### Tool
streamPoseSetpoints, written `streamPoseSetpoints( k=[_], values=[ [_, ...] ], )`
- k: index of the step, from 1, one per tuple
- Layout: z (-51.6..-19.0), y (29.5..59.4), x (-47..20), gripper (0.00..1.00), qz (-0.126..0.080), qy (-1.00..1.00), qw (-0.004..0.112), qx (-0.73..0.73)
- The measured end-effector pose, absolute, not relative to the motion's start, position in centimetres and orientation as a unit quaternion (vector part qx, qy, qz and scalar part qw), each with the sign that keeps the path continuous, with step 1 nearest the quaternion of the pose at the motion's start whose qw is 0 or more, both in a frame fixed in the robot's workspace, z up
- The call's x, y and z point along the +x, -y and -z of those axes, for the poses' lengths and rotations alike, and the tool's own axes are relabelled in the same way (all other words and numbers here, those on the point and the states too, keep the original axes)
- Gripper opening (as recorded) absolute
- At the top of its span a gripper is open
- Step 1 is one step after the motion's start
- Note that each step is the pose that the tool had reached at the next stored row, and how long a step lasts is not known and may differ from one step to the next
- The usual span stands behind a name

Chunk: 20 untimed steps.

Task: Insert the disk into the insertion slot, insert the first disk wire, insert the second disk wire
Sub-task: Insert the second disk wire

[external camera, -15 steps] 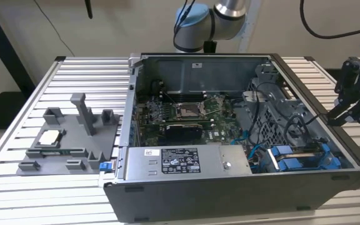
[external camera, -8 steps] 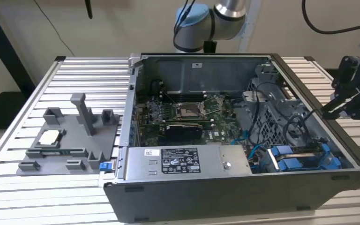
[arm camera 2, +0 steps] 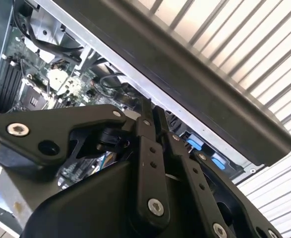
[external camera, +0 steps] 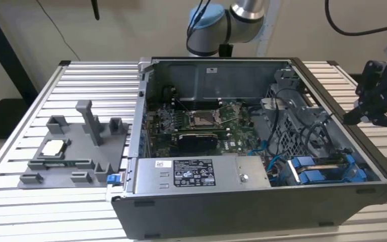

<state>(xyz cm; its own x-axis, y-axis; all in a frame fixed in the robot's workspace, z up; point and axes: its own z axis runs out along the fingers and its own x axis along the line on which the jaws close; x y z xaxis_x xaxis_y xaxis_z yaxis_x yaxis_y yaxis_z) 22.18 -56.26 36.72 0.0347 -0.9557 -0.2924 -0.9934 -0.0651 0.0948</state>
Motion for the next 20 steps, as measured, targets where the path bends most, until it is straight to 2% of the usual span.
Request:
streamPoseSetpoints(
  k=[9, 20],
  values=[
    [-36.8, 56.3, 21.8, 0.16, -0.138, -0.681, 0.065, -0.716],
    [-38.4, 56.4, 19.8, 0.16, -0.133, -0.681, 0.067, -0.717]
  ],
)
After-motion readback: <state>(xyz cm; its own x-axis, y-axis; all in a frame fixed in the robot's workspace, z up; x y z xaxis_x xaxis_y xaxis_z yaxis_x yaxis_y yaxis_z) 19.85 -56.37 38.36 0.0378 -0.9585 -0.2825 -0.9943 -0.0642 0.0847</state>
